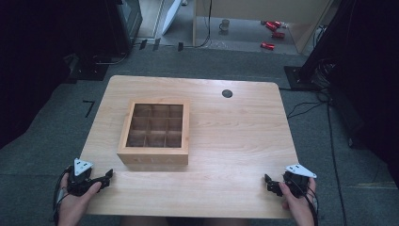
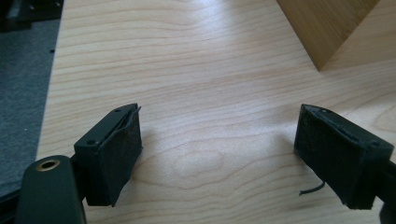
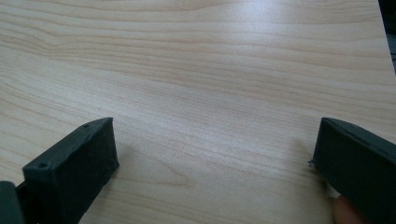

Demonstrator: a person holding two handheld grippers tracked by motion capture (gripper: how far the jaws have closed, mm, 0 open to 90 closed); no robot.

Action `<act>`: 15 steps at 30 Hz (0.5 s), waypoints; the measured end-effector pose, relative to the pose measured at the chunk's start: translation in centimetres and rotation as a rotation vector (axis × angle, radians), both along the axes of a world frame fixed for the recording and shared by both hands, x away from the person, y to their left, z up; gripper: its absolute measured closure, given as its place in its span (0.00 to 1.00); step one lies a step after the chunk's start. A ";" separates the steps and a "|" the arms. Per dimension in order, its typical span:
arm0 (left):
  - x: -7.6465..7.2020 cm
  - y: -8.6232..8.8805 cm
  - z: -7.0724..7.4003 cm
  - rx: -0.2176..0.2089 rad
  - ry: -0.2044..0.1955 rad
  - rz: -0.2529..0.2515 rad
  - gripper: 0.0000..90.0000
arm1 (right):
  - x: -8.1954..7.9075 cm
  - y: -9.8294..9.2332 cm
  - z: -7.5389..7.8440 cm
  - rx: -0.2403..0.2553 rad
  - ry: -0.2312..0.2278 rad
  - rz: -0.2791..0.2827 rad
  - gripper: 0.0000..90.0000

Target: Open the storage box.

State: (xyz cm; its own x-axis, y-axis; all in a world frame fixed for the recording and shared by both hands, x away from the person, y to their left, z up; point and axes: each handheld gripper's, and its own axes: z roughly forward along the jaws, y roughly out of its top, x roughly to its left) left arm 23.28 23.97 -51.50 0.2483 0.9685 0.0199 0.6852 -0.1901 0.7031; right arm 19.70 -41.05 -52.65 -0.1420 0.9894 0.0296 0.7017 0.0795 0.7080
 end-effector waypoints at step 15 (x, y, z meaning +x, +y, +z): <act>0.1 -0.5 1.9 -0.091 -0.037 -0.054 0.16 | 0.0 0.0 0.0 0.000 0.000 -0.005 0.00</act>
State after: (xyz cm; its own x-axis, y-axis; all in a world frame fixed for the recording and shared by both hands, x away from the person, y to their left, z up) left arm 23.40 23.50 -49.58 0.3005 0.9521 -0.0572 0.6493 -0.1603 0.7434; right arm 19.73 -41.07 -52.64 -0.1366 0.9902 0.0294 0.7024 0.0759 0.7078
